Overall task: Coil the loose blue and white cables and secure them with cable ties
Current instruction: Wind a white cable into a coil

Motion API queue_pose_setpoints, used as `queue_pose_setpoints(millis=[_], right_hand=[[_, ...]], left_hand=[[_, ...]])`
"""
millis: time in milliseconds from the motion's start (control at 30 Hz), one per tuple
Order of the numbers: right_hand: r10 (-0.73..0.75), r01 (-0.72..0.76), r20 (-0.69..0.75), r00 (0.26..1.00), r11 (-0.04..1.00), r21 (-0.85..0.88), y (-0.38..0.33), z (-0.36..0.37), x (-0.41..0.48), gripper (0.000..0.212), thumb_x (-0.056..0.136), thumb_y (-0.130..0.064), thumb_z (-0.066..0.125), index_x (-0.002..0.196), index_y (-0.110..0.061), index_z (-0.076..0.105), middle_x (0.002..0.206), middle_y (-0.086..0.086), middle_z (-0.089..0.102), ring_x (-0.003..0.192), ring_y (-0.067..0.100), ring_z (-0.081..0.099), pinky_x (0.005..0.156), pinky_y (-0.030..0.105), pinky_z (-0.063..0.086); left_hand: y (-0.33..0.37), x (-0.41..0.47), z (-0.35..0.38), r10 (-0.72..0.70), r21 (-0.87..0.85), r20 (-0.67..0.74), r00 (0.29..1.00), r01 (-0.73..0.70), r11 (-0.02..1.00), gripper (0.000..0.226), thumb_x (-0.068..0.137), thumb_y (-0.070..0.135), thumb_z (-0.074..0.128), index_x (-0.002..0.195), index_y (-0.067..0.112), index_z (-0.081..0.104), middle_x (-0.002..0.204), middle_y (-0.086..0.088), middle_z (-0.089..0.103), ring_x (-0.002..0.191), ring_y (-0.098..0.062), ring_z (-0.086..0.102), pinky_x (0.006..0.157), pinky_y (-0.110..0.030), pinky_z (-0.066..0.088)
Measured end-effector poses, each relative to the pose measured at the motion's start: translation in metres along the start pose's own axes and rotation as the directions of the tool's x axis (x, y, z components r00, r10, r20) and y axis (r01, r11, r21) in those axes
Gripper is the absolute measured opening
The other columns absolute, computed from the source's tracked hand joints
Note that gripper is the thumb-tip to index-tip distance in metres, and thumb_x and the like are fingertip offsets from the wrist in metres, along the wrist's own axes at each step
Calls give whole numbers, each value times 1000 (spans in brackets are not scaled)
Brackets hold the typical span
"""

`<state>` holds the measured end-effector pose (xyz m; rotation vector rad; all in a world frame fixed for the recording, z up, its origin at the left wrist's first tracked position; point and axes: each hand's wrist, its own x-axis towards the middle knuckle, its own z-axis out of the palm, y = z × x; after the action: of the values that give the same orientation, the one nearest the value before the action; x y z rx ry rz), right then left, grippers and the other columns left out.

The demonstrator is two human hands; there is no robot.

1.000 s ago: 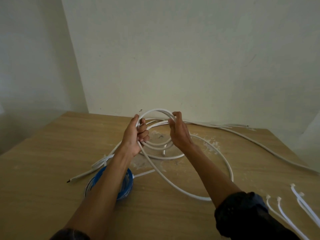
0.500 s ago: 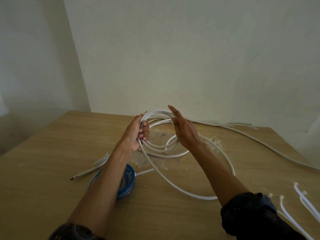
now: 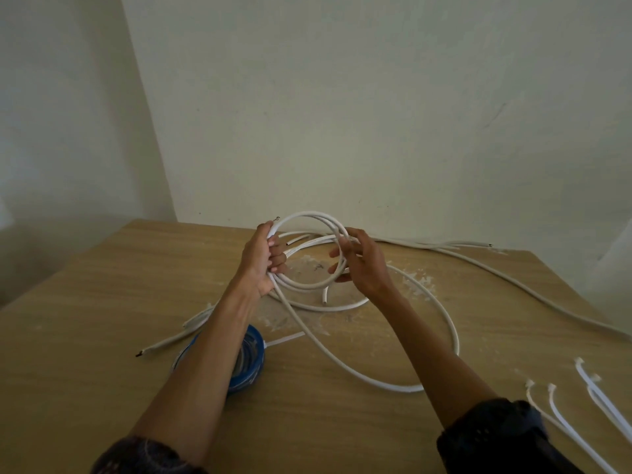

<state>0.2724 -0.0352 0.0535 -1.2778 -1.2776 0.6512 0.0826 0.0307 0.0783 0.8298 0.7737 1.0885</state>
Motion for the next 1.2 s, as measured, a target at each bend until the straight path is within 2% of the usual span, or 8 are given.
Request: queue_pose_setpoints(millis=[233,400,533,700,833,900,1033,1200], right_hand=[[311,-372,548,776,928,0,-7,-6,-20,82,82,-14,80,146,-13,30,110,20,74,95,33,75,74,40,62],[371,-136,776,510,926,-353,-11,-17,-20,38,96,-12,68,133,-5,61,93,8,76,82,18,70,81,34,58],[333,172,674,659,806,-566,-28,-33,-6,16,97,-17,65,108,-21,76,93,-2,70,89,13,63,84,36,51],[249,146,163,955,85,-986,-27,-35,-4,40,94,-55,60,116,-23,70,121,6,67,121,29,59,97,40,43],[367,-165,65,928,561,-811,-27,-69,9,22,90,-29,72,104,-13,76,86,3,73,97,24,72,77,32,51],[537,-521,90,839,839,-156,-31,-79,11,22,94,-15,63,110,-4,72,91,12,76,90,25,72,77,34,55],[622,-507,-25,783,661,553,-16,-73,20,12,97,-5,54,106,-4,60,88,15,65,75,25,71,69,39,59],[546,-488,-363,755,838,246,-12,-108,31,43,102,2,50,142,-1,37,79,17,65,49,17,64,39,21,50]], left_hand=[[-5,9,-8,-8,-116,-56,998,1,993,48,105,43,40,62,24,31,46,9,18,35,-8,14,33,-20,15],[1,15,-12,-19,-196,-146,989,-10,980,48,105,45,41,63,24,33,46,9,20,36,-9,15,32,-19,15],[-1,14,-13,-61,-159,-136,989,39,987,48,107,41,38,63,22,34,44,8,20,33,-8,15,33,-17,14],[-5,18,-14,-105,-197,-83,991,87,977,48,107,39,39,63,22,33,43,8,18,30,-8,15,31,-16,15],[-4,15,-18,-108,-133,-50,993,101,986,48,107,38,38,62,22,33,43,8,18,31,-7,14,32,-15,13],[-8,15,-18,-124,-117,-35,992,119,986,48,108,38,36,63,23,32,43,8,17,31,-7,14,32,-16,12],[-19,13,-13,-187,-72,26,982,189,979,48,109,40,34,64,23,33,44,9,17,31,-7,13,31,-19,12],[-13,3,-21,-224,84,101,969,216,973,49,108,42,36,63,23,35,47,9,19,33,-5,13,33,-18,11]])
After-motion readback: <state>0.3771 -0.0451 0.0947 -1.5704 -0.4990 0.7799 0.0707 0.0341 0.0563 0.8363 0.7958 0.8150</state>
